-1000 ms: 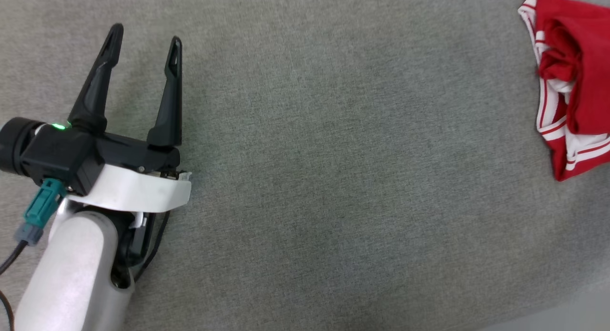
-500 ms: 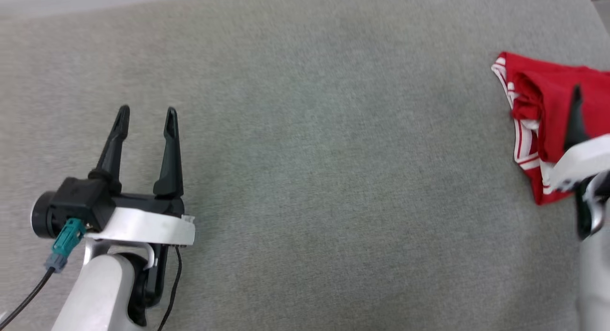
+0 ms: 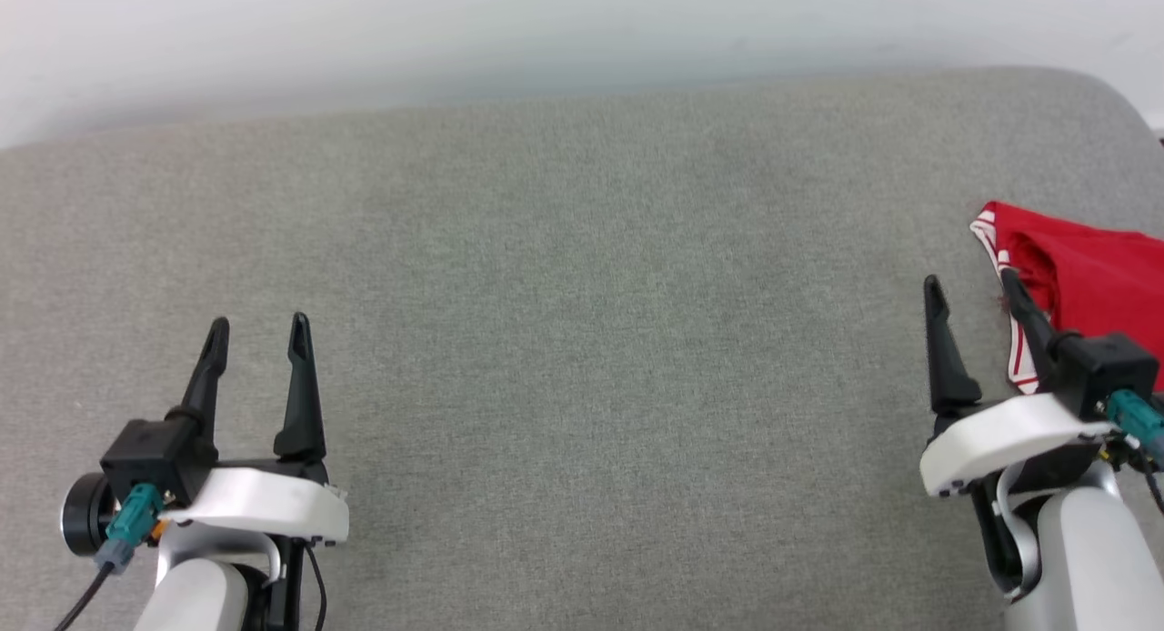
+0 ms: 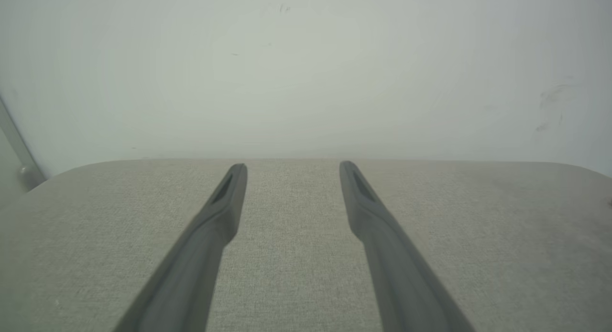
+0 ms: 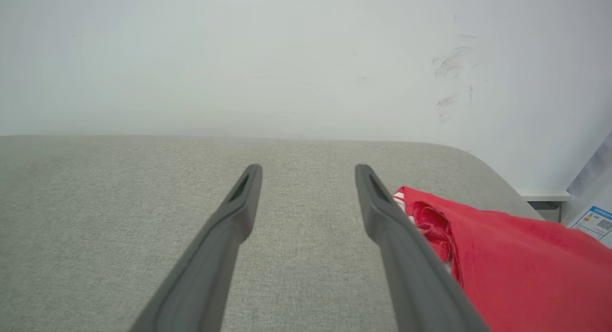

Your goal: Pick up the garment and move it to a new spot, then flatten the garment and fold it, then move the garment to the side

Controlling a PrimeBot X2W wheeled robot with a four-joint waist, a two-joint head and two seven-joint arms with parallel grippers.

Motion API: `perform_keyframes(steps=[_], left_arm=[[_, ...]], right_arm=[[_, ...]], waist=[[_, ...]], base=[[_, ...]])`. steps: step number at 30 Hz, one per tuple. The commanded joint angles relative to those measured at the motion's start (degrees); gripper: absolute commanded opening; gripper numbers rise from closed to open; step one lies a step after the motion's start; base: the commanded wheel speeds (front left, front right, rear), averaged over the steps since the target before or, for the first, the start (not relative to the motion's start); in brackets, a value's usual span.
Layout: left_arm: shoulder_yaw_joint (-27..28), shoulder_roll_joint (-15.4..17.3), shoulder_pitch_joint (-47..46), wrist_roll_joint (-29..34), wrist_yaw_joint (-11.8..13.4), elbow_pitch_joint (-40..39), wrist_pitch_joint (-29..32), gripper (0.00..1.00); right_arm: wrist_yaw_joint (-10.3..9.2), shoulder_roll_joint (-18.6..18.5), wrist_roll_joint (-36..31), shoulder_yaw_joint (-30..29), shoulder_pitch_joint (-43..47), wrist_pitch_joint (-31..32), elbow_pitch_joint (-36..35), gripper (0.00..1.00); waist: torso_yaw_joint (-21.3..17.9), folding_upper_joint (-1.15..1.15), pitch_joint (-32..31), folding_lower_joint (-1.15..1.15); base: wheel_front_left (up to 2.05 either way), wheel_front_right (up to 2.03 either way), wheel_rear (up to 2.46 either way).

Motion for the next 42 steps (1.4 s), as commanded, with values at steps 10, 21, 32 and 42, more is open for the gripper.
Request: perform_keyframes(steps=[10, 21, 32, 42], left_arm=[[-1.03, -0.38, 3.9, 0.64, -1.26, 3.71, -0.49, 1.0], [-1.88, -1.17, 4.81, 0.94, -2.3, 5.64, -0.58, 1.0], [-1.54, -0.68, 3.88, 0.81, -2.83, 5.87, -0.63, 1.0], [-1.87, -0.48, 3.84, 0.46, -2.81, 5.66, -0.34, 1.0]], right_arm=[[-0.04, 0.41, 0.35, 3.5, 10.36, 3.02, -12.6, 1.0], [-0.04, 0.45, 1.28, 4.32, 14.24, 6.42, -18.03, 1.0], [-0.04, 0.46, 1.81, 4.89, 13.18, 5.82, -17.38, 1.0], [-0.04, 0.47, 2.3, 4.85, 13.21, 5.02, -17.02, 1.0]], waist=[[-0.11, 0.0, -6.36, 0.01], [0.03, 0.0, -8.04, 0.01], [0.17, 0.0, -7.67, 0.01], [0.53, 0.0, -7.45, 0.01]], base=[[0.0, 0.0, 0.0], [0.0, 0.0, 0.0], [0.0, 0.0, 0.0], [0.0, 0.0, 0.0]])
